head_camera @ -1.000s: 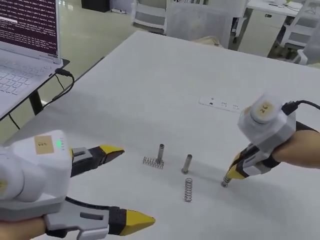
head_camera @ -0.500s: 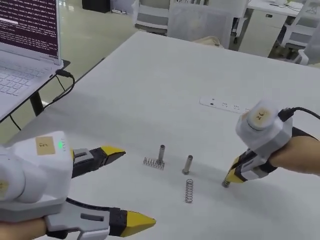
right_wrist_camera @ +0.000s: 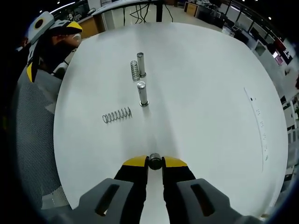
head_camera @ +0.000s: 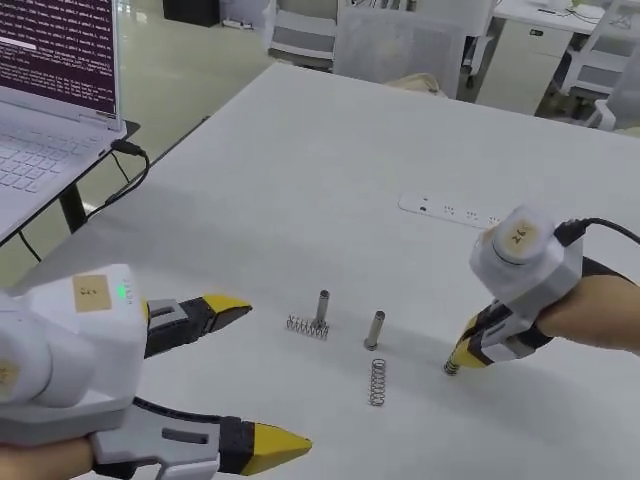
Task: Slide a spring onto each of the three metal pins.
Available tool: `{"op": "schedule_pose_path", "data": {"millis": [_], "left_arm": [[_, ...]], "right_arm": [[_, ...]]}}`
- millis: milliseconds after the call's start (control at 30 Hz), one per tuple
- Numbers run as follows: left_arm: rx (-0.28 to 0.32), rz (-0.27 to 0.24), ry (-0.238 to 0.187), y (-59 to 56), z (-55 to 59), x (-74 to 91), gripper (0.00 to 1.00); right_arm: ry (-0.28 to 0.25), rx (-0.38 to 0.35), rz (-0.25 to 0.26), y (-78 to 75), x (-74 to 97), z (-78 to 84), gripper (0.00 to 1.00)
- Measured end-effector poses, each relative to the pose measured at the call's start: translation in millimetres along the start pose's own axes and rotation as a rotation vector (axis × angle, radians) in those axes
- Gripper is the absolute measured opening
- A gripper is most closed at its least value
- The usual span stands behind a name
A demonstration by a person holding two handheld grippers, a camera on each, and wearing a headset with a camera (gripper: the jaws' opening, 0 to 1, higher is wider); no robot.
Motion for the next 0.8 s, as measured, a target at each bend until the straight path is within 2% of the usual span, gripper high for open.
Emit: {"op": "schedule_pose_path", "data": {"millis": [433,800], "left_arm": [[0.0,0.002,0.006,-0.8,0.0,-1.7,0.75],[-0.004,0.015,0.008,-1.9,-0.9,-5.0,0.74]], "right_arm": [[-0.052,-0.007,0.018,2.4,4.5,1.1,0.25],[-0.088,0.011,0.036,11.4,13.8,-1.3,0.28]]}}
Point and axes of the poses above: the centre of the closed fingertips' face, and the gripper's own axes: x roughly backward along the fingers, y roughly to its left, z roughly out of its underside, the point moved 10 cm from there along x, roughly backward along the fingers, and after that the axes turned 11 degrees about -z, right-handed, at the moved point
